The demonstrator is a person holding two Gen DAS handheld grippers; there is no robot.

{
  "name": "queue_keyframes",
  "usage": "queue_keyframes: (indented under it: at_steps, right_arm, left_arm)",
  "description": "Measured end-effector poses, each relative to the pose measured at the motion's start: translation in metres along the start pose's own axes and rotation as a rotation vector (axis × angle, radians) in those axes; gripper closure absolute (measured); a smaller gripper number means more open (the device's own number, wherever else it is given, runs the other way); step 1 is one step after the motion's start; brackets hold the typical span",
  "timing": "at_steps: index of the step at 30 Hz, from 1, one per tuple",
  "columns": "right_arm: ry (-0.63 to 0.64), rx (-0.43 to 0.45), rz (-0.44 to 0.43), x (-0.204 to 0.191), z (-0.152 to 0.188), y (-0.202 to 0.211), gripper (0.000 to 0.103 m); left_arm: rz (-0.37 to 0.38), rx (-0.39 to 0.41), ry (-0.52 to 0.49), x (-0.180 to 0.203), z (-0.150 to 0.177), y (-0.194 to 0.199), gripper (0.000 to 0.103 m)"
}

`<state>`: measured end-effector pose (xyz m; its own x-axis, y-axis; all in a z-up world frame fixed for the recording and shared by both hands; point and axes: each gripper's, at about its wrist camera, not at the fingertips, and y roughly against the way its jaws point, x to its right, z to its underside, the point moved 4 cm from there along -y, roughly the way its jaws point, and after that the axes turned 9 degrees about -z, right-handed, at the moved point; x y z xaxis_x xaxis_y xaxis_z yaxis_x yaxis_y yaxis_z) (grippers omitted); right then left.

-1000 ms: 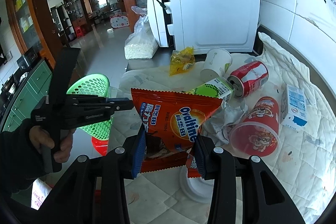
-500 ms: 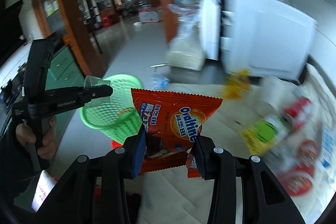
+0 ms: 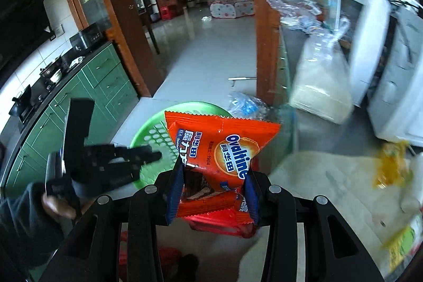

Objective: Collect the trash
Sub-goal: 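Carry the wrapper with the right gripper over the green basket and release, then grasp the yellow-green juice bottle with the left gripper while the right grasps the red cup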

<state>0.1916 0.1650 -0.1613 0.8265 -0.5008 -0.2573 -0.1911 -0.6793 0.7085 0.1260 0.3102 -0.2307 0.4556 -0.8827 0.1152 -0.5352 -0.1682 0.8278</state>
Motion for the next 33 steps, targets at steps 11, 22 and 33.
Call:
queue_keyframes:
  at_steps: [11, 22, 33]
  right_arm:
    - [-0.078, -0.046, -0.067, -0.001, -0.024, -0.069, 0.059]
    - [-0.085, -0.047, -0.094, -0.017, -0.03, -0.094, 0.035]
    - [-0.103, 0.017, -0.041, -0.007, -0.006, -0.024, 0.027]
  left_arm:
    - [-0.023, 0.019, 0.065, -0.029, 0.011, 0.002, 0.042]
    - [-0.061, 0.055, 0.096, -0.05, 0.019, 0.025, 0.033]
    - [-0.068, 0.102, 0.064, -0.027, 0.016, 0.054, 0.021]
